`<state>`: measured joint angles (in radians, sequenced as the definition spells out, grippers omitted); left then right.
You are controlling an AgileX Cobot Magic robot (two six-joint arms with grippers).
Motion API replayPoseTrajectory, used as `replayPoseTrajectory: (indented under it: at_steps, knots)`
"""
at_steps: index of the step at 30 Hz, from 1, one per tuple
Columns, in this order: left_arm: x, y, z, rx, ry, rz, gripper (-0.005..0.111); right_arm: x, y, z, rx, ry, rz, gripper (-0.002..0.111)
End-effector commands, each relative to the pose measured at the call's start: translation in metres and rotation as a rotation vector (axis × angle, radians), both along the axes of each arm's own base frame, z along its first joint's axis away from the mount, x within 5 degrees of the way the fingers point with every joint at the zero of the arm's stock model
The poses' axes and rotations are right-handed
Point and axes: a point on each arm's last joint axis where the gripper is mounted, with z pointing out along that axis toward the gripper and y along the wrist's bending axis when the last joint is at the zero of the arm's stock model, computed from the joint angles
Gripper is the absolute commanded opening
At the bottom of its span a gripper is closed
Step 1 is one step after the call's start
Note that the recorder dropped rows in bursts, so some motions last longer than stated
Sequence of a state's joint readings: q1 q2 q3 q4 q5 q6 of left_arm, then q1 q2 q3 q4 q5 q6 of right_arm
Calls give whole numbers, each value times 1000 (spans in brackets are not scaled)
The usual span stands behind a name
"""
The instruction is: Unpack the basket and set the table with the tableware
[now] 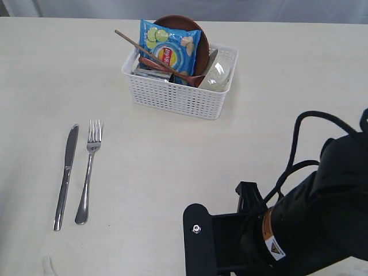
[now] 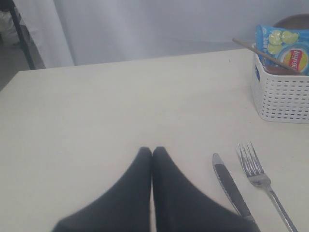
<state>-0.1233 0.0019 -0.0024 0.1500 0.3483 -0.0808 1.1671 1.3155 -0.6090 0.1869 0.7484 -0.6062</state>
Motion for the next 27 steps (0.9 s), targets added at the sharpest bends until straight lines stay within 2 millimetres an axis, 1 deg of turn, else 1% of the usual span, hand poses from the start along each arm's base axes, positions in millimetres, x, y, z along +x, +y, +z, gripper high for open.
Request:
replayPoseTrajectory:
  at_steps: [1,4,10,22,27]
  knots:
    - [0,0,-1,-4,0,-5,0,1,1,0,36,-16,-9,37]
    - [0,0,-1,-4,0,-5,0,2,3,-2,38,-17,-19,37]
    - [0,0,-1,-4,0,-5,0,4,9,-19,-25,11,-28,37]
    - [0,0,-1,-4,0,-5,0,7,15,-37,-75,38,-44,37]
    - [0,0,-1,-4,0,-5,0,9,23,-35,-78,42,-41,37]
